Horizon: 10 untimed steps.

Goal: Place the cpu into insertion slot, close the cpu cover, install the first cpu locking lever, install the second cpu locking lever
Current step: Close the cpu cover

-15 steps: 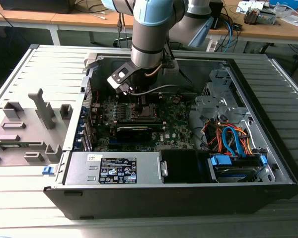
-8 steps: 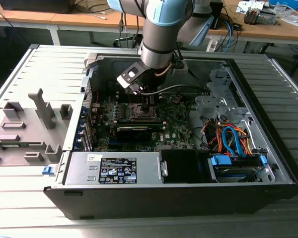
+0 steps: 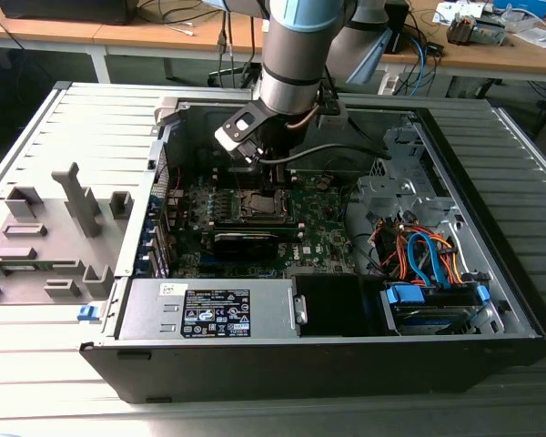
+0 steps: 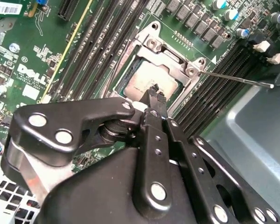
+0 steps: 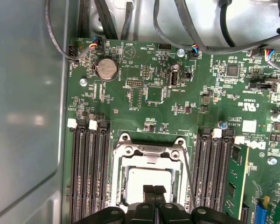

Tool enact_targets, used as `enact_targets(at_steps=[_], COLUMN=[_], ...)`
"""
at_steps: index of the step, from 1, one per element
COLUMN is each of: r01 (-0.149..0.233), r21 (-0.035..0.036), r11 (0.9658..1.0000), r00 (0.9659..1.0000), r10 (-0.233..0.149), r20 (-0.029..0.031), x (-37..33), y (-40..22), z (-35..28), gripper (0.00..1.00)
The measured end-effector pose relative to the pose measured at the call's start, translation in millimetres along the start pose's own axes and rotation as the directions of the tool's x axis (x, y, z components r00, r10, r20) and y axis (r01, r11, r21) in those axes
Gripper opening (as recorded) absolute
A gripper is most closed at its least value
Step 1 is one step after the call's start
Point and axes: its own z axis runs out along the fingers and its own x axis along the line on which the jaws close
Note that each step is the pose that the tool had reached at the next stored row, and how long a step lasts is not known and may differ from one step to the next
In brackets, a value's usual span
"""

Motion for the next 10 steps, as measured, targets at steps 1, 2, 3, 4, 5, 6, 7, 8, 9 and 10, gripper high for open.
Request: enact_targets(at_steps=[1, 2, 3, 4, 5, 6, 7, 8, 9, 10], r01=[0.0, 0.0, 0.0, 0.0, 0.0, 0.0, 0.0, 0.0, 0.0, 0.0], r21=[0.0, 0.0, 0.0, 0.0, 0.0, 0.0, 0.0, 0.0, 0.0, 0.0], r11=[1.0, 1.0, 1.0, 1.0, 1.0, 1.0, 1.0, 1.0, 1.0, 1.0], r00=[1.0, 1.0, 1.0, 1.0, 1.0, 1.0, 1.0, 1.0, 1.0, 1.0], r10=[0.0, 0.0, 0.0, 0.0, 0.0, 0.0, 0.0, 0.0, 0.0, 0.0], r20=[-0.0001, -0.0003, -0.0003, -0.0003, -0.0003, -0.0003, -0.0004, -0.0004, -0.0004, -0.0004], x=[0.0, 0.1, 0.1, 0.1, 0.1, 0.2, 0.2, 0.2, 0.2, 0.3], y=[-0.1, -0.2, -0.4, -0.5, -0.7, -0.7, -0.9, -1.0, -1.1, -1.2], z=[-1.1, -2.7, -4.6, -6.3, -7.6, -8.5, -10.2, -11.5, -12.5, -14.2], gripper=[0.11, 0.11, 0.11, 0.11, 0.11, 0.11, 0.11, 0.11, 0.11, 0.11])
